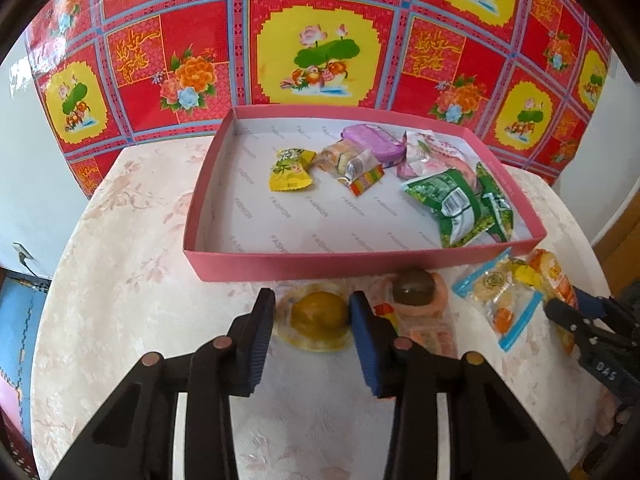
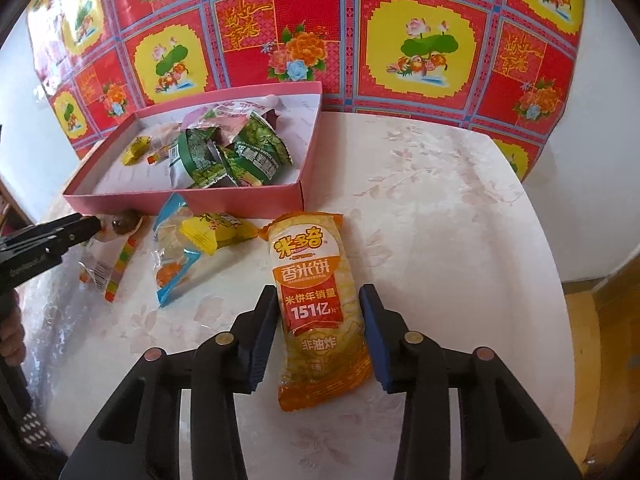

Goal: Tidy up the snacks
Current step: 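Grasp the round yellow candy with the left tool while the right tool grasps the yellow rice-cracker bag, then carry the round candy with the left tool while the right tool carries the cracker bag into the tray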

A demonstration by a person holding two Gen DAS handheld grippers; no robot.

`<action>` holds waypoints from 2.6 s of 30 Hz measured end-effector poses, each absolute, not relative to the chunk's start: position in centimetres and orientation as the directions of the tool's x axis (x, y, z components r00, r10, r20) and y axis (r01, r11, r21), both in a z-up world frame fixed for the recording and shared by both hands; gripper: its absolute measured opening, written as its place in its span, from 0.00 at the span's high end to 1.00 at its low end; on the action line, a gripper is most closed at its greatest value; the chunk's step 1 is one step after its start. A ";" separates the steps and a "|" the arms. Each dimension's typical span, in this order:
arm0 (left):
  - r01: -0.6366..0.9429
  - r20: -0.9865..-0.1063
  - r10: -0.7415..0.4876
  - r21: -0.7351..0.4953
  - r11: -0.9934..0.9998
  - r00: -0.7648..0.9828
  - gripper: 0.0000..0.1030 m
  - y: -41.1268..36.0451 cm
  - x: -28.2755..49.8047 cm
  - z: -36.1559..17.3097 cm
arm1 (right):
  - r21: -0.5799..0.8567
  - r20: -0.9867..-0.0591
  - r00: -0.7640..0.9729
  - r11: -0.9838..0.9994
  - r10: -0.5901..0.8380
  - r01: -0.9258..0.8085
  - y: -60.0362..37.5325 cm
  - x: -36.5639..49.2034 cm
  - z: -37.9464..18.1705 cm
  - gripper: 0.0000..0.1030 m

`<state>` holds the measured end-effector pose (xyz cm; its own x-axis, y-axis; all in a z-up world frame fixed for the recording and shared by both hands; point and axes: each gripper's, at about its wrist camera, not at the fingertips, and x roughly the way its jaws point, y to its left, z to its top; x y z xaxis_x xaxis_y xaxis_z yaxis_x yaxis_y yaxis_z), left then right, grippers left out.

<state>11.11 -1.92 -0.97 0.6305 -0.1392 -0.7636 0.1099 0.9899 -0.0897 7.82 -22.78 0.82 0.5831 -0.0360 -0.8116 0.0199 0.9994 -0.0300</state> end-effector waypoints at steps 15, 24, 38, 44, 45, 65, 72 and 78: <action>0.122 -0.733 -0.182 -0.135 0.983 0.656 0.62 -0.3 9.3 0.5 | -0.012 -0.812 0.583 0.998 -0.042 0.055 -23.0 7.5 0.8 0.63; 0.126 -0.699 -0.187 -0.139 0.982 0.690 0.62 0.4 8.6 2.4 | 0.047 -0.806 0.591 0.995 -0.014 0.088 -23.8 6.5 2.2 0.63; 0.143 -0.666 -0.191 -0.126 0.982 0.721 0.62 0.4 11.3 4.6 | 0.056 -0.747 0.663 0.998 0.051 -0.013 -20.9 8.1 6.8 0.63; 0.152 -0.679 -0.191 -0.118 0.981 0.709 0.61 -0.1 13.8 4.5 | 0.081 -0.738 0.666 0.994 0.108 -0.072 -19.0 9.5 7.9 0.63; 0.153 -0.682 -0.190 -0.115 0.981 0.706 0.61 -0.2 14.1 4.4 | 0.085 -0.738 0.665 0.993 0.118 -0.081 -18.6 9.9 8.0 0.63; 0.112 -0.738 -0.168 -0.125 0.986 0.653 0.61 0.1 18.6 0.3 | 0.187 -0.753 0.586 0.951 0.300 -0.247 -12.2 16.6 6.3 0.63; 0.097 -0.743 -0.165 -0.133 0.986 0.649 0.61 0.6 19.0 -0.7 | 0.215 -0.770 0.549 0.942 0.325 -0.256 -11.3 18.6 4.4 0.63; 0.109 -0.738 -0.162 -0.120 0.987 0.655 0.61 0.0 19.2 -1.0 | 0.226 -0.786 0.533 0.948 0.312 -0.222 -11.5 20.2 2.9 0.63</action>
<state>19.15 0.02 -1.00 0.6551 -0.1616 -0.7381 0.1087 0.9868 -0.1196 20.20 -11.51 2.93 0.5332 0.3123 -0.7862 -0.2222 0.9484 0.2260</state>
